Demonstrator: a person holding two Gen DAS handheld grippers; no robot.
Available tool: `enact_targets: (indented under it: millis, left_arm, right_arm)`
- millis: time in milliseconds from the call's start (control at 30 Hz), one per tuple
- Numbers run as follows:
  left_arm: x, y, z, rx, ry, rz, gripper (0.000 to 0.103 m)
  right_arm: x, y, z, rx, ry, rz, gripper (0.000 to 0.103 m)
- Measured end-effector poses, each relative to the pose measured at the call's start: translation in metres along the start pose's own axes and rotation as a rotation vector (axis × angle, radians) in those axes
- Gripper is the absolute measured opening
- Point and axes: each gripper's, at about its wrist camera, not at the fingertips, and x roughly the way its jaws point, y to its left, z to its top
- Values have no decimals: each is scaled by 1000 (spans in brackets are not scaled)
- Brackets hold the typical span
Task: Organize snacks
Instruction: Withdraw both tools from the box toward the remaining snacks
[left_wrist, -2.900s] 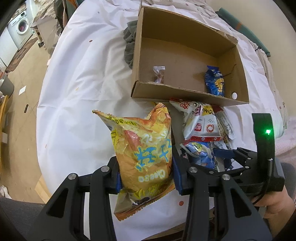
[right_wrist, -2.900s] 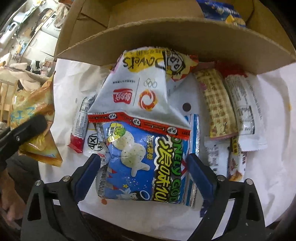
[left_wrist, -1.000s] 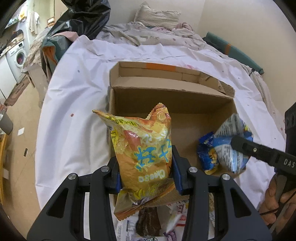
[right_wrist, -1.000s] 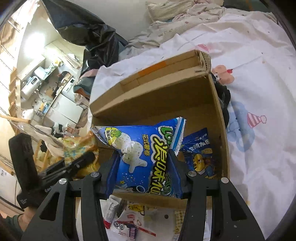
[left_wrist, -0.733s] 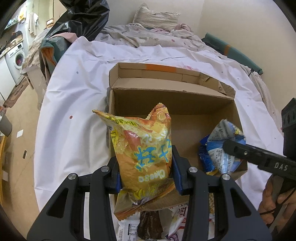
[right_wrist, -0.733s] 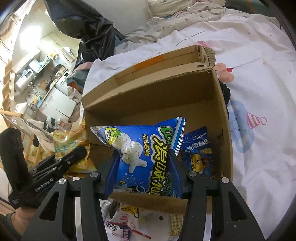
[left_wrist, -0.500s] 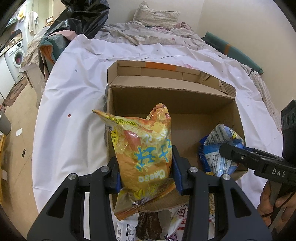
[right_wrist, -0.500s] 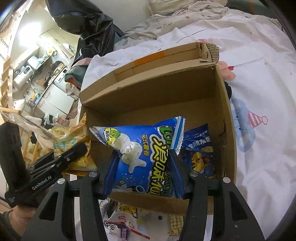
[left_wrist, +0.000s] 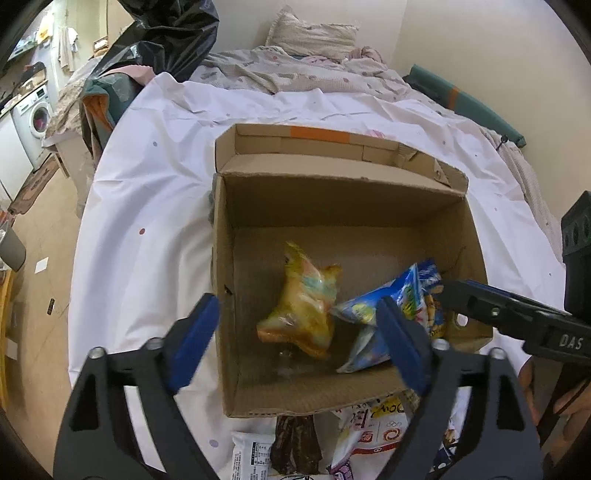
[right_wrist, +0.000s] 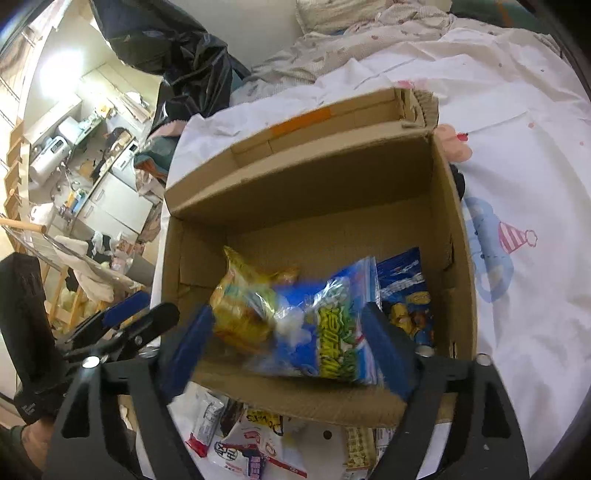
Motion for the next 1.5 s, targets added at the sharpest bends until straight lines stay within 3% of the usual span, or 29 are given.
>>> enact_targets:
  millis: [467,967,1100,1500]
  left_arm:
    - [-13,-1,0,3,-45,-17,87]
    - [-45,18,-14,-17,-78,18,87]
    - [-51,25,-23,-25,-58,33,96]
    - [-41,59,-61,-73,114,102,97]
  right_arm:
    - [-5,1,1,0,-3,4,95]
    - [-44,2,-13,-11,-45,-24,95]
    - [-51,-4,-23,21,-39,-31,95]
    - [-60,-21,-63,68,32,-87,95]
